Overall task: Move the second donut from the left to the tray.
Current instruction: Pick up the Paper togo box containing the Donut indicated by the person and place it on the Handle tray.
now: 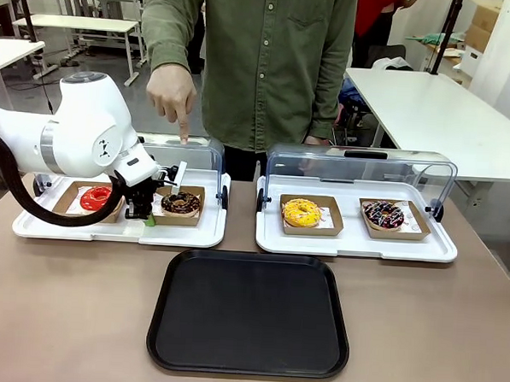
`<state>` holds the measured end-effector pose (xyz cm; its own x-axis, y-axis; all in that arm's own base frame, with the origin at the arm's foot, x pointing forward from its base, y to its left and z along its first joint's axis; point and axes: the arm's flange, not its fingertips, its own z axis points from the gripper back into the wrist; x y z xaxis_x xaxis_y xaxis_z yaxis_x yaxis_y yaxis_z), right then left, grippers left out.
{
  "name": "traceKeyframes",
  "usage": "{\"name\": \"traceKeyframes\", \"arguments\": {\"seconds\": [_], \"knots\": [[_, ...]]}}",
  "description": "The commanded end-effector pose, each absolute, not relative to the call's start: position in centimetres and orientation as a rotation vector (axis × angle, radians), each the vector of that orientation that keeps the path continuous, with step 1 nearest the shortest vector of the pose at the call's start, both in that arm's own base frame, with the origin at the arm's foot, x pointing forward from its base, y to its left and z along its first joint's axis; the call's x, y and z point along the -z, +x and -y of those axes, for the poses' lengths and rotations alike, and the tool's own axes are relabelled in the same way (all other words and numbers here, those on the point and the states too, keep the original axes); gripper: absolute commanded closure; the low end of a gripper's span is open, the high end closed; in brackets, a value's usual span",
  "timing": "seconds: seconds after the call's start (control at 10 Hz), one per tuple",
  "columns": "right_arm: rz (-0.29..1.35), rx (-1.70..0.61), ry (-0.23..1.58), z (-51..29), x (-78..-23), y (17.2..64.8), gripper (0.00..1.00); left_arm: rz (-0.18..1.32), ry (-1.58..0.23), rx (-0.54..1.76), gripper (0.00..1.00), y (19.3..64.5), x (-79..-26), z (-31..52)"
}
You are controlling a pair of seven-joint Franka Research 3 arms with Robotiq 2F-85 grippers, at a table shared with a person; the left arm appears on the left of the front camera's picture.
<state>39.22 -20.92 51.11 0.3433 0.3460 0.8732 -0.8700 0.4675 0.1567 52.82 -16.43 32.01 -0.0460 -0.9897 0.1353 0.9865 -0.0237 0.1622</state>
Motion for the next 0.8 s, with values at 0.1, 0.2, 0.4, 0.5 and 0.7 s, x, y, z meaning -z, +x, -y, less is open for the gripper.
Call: {"name": "traceKeyframes", "arguments": {"seconds": [0.1,0.2,0.4,0.5,0.7], "knots": [[0.917,-0.879,0.709,20.6,-51.2,39.1,0.0,0.23,0.005,1.589,1.0,53.9,-31.6,16.2],[0.917,-0.879,0.709,20.6,-51.2,39.1,0.0,0.236,0.017,1.598,1.0,52.8,-32.0,16.4],[0.917,-0.879,0.709,20.6,-51.2,39.1,0.0,0.236,0.017,1.598,1.0,52.8,-32.0,16.4],[0.917,-0.879,0.709,20.6,-51.2,39.1,0.0,0.236,0.017,1.598,1.0,52.8,-32.0,16.4],[0.917,-0.879,0.709,20.6,-51.2,39.1,0.0,0.238,0.015,1.597,0.99,53.1,-31.9,16.4]]}}
